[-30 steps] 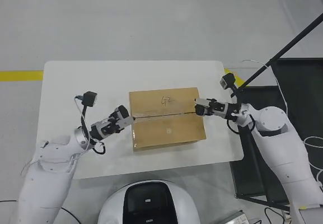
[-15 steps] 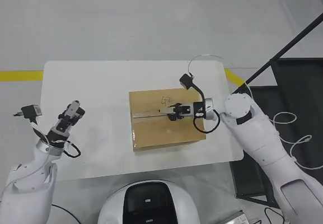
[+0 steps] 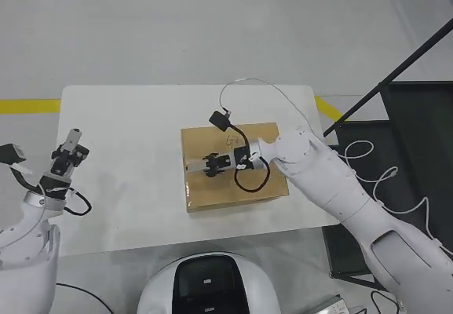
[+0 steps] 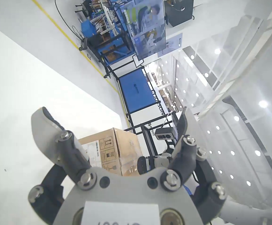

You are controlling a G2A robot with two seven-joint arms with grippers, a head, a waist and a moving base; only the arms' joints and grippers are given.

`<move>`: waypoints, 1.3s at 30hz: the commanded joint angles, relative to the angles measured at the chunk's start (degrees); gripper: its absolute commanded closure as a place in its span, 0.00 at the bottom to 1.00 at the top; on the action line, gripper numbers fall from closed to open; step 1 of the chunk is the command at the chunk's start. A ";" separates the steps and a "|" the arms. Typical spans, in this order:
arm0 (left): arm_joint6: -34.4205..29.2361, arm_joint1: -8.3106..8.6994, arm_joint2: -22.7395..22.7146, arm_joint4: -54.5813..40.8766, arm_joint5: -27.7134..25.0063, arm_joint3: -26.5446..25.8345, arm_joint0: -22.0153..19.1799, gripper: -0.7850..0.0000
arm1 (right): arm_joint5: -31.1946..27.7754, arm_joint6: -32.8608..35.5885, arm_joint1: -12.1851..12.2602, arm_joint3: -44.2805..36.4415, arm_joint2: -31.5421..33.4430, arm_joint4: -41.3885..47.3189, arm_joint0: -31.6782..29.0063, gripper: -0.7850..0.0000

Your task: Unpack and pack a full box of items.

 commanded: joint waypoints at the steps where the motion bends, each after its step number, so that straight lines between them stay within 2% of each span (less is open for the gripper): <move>1: -0.18 0.11 -0.69 0.11 -0.19 0.11 0.23 0.00 | -0.05 -1.12 -0.85 0.98 -1.35 0.07 0.97 0.00; 7: -0.77 0.38 -2.33 0.10 -0.47 0.91 0.88 0.00 | 0.26 -4.84 -3.90 5.13 -5.53 1.15 3.56 0.00; 13: -0.96 0.50 -3.06 -0.19 -1.31 0.62 2.06 0.00 | -0.37 -5.20 -6.78 11.24 -8.38 4.51 5.36 0.00; 17: -0.94 0.55 -3.31 -0.23 -1.87 0.24 2.84 0.00 | -1.55 -4.47 -7.51 14.45 -8.29 4.65 6.10 0.00; 25: -0.96 0.53 -2.54 -0.70 -2.97 0.35 3.42 0.00 | 0.59 -3.25 -4.86 13.86 -3.06 -0.21 3.60 0.00; 29: -0.63 0.51 -2.41 -0.98 -3.82 0.66 3.85 0.00 | 2.31 -3.24 -2.58 9.38 1.46 -2.90 0.44 0.00; 39: -0.32 0.51 -1.74 -0.97 -4.81 1.04 4.10 0.00 | 10.90 -4.31 2.34 -2.09 12.56 -10.95 -9.11 0.00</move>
